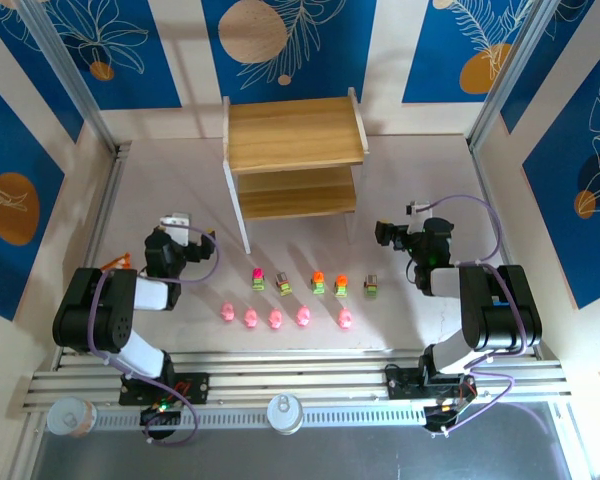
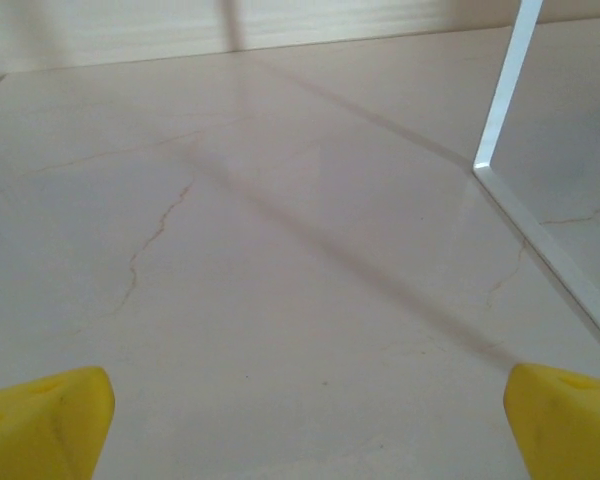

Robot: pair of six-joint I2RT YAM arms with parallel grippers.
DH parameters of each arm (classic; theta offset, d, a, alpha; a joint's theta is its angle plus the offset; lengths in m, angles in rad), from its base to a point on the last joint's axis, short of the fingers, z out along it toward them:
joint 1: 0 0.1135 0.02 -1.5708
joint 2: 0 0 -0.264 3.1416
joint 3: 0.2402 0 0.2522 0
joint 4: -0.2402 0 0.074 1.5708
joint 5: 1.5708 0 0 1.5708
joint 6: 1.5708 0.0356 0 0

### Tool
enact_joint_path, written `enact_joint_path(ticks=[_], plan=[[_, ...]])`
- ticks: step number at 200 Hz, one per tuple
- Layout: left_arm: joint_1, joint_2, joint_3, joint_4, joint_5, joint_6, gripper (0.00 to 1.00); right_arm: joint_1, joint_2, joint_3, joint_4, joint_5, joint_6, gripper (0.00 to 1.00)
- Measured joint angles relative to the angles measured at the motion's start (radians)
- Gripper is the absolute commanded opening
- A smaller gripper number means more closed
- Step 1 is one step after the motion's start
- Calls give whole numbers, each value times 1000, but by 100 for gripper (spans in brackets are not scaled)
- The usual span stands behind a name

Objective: Place and organize the plastic toys onto the shelf

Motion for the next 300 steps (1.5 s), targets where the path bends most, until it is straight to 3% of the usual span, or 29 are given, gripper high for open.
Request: enact_joint_path(ticks=[38, 78, 130, 176, 219, 300], plan=[[-14, -116, -71, 7, -96, -1, 100, 45, -64, -44, 4, 53, -12, 99], [-155, -413, -76, -132, -280, 6, 100, 154, -214, -40, -77, 225, -26, 99], [-449, -650, -68, -379, -531, 23, 100, 282, -378, 70, -440, 575, 139, 99], [-600, -818, -18, -673, -605, -72, 100, 365, -507, 209, -851, 721, 387, 99], [-688, -886, -14, -806, -634, -124, 100, 660, -605, 193, -1060, 851, 515, 99], [-698, -849, -13, -897, -673, -177, 100, 1246, -564, 181, -1471, 1107, 957, 100]])
